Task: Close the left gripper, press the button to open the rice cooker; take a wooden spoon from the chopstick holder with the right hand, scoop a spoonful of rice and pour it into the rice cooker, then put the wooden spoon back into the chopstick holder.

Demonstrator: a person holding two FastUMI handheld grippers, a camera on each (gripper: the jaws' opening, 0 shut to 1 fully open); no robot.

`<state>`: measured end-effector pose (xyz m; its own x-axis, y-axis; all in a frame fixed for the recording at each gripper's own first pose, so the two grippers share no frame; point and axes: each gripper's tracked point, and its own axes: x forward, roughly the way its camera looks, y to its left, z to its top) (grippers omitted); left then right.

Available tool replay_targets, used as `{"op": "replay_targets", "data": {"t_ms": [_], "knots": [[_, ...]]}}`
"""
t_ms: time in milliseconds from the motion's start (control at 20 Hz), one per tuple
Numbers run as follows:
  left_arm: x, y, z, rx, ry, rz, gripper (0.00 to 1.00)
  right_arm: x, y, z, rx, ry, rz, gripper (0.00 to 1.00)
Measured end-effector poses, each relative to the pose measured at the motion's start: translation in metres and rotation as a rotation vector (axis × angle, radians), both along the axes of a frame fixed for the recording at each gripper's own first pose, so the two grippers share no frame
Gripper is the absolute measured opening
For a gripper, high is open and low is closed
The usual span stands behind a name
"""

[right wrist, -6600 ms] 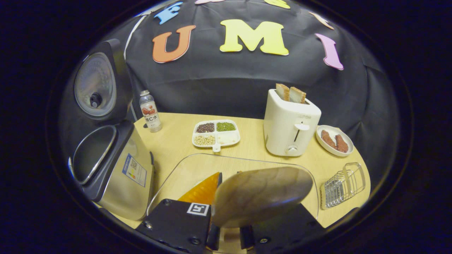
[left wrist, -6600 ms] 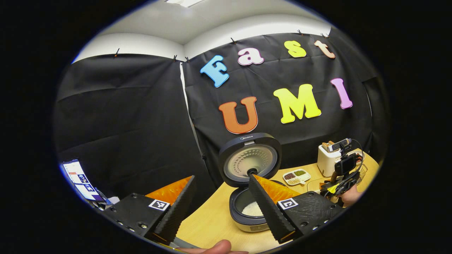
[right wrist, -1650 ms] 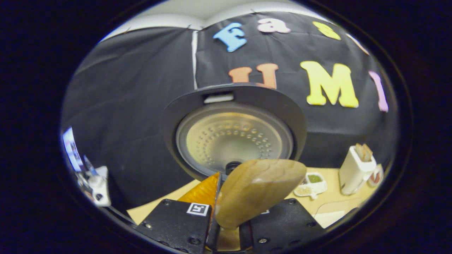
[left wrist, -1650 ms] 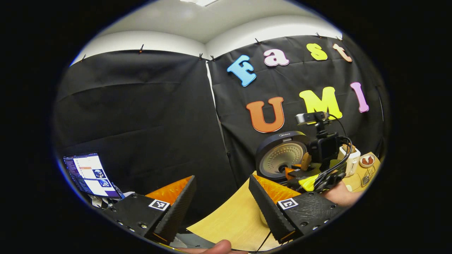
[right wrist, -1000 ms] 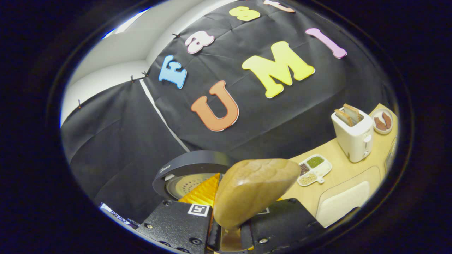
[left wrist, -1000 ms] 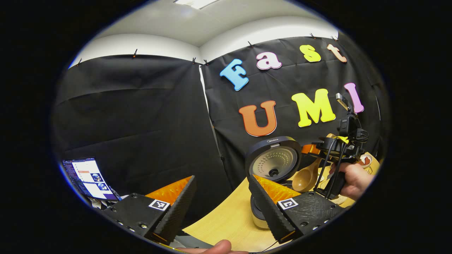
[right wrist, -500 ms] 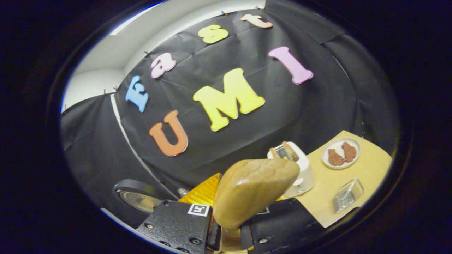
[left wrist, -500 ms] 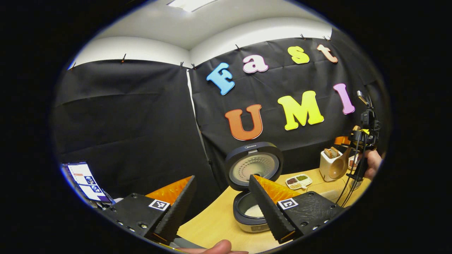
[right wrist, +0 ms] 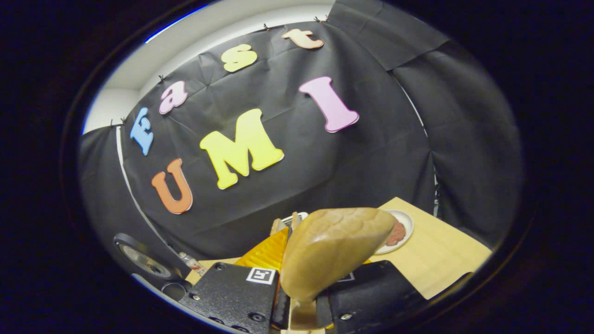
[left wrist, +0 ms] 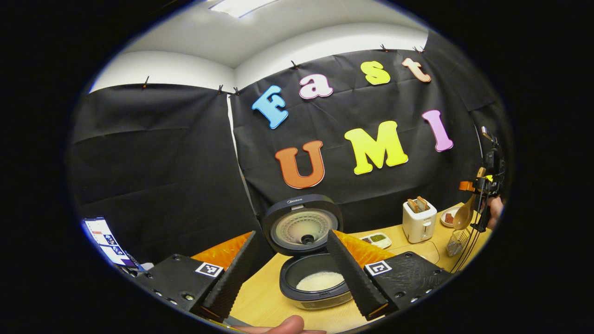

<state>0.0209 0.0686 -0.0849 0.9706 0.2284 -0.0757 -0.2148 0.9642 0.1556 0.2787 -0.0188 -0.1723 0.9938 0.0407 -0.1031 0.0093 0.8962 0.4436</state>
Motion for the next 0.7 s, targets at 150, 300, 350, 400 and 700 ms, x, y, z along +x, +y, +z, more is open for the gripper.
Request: {"op": "replay_targets", "data": {"t_ms": [150,300,350,400,700], "knots": [[0.003,-0.013,0.004,0.018,-0.003,-0.011,0.95,0.01,-0.028,-0.028,0.002,0.028,-0.026,0.22],[0.009,-0.025,0.006,0.035,-0.005,-0.024,0.95,0.019,-0.041,-0.059,0.007,0.056,-0.039,0.22],[0.01,-0.029,0.007,0.036,-0.008,-0.03,0.95,0.022,-0.041,-0.068,0.001,0.056,-0.039,0.22],[0.012,-0.034,0.005,0.038,-0.005,-0.039,0.95,0.025,-0.042,-0.079,-0.016,0.072,-0.047,0.22],[0.02,-0.044,0.004,0.067,0.011,-0.056,0.95,0.037,-0.035,-0.128,-0.025,0.135,-0.041,0.22]]}}
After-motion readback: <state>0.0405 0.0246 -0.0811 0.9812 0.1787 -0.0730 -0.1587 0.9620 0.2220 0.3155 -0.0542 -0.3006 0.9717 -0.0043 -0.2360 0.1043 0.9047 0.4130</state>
